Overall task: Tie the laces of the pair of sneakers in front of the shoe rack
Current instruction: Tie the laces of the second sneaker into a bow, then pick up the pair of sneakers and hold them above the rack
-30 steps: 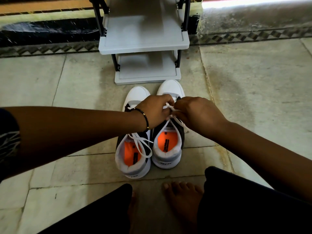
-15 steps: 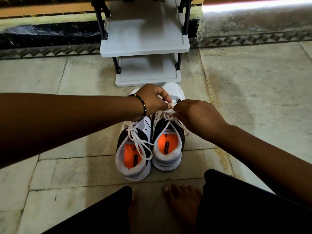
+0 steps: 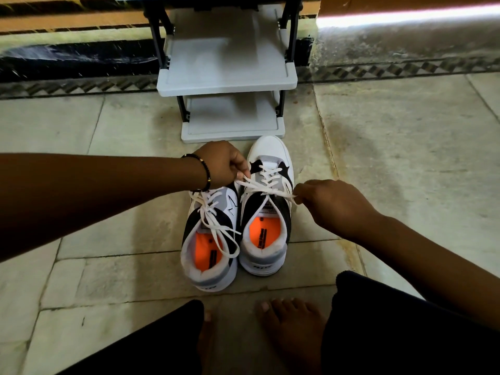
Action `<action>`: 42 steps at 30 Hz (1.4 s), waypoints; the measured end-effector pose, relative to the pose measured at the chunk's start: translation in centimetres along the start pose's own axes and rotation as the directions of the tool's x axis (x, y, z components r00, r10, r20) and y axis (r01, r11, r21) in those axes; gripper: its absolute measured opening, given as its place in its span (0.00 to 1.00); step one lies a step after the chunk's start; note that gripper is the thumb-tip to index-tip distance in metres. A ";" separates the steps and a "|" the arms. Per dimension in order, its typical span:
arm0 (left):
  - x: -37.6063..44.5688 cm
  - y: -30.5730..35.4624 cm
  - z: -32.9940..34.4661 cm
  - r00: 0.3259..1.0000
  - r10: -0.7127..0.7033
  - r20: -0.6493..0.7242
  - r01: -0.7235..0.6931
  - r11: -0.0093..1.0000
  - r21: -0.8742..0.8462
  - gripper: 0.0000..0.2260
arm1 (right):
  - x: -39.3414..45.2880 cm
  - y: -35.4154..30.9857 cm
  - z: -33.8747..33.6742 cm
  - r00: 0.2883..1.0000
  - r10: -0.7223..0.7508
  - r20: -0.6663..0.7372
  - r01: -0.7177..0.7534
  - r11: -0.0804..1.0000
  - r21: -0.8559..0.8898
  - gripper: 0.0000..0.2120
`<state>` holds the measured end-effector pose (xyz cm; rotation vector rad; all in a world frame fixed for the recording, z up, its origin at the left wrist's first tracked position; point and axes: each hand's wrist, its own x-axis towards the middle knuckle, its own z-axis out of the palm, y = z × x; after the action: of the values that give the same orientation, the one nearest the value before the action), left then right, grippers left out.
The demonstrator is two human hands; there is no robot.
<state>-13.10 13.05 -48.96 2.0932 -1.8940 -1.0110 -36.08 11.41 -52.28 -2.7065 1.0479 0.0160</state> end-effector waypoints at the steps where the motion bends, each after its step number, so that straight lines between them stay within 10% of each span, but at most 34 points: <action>1: 0.1 0.0 0.0 1.000 -0.003 -0.005 0.003 1.000 -0.014 0.08 | -0.3 0.1 0.1 1.000 0.017 -0.002 -0.017 1.000 0.017 0.10; 24: -2.9 -1.3 0.4 0.994 0.011 -0.108 -0.021 0.996 -0.090 0.07 | -1.7 0.4 0.7 0.953 0.292 0.083 -0.302 0.886 0.353 0.10; 33: -9.3 -8.3 2.7 0.912 -0.410 0.023 0.392 0.851 -0.349 0.26 | -0.4 -3.1 1.2 0.839 0.391 0.379 -0.534 0.723 0.438 0.11; 42: -10.7 -8.1 7.9 0.953 -0.235 0.188 0.300 0.795 -0.526 0.41 | -1.3 -6.5 1.8 0.799 0.421 0.430 -0.583 0.718 0.381 0.13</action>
<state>-10.59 27.14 -55.19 1.9969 -1.1416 -1.5460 -32.58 17.30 -52.50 -1.8089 1.4263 0.2346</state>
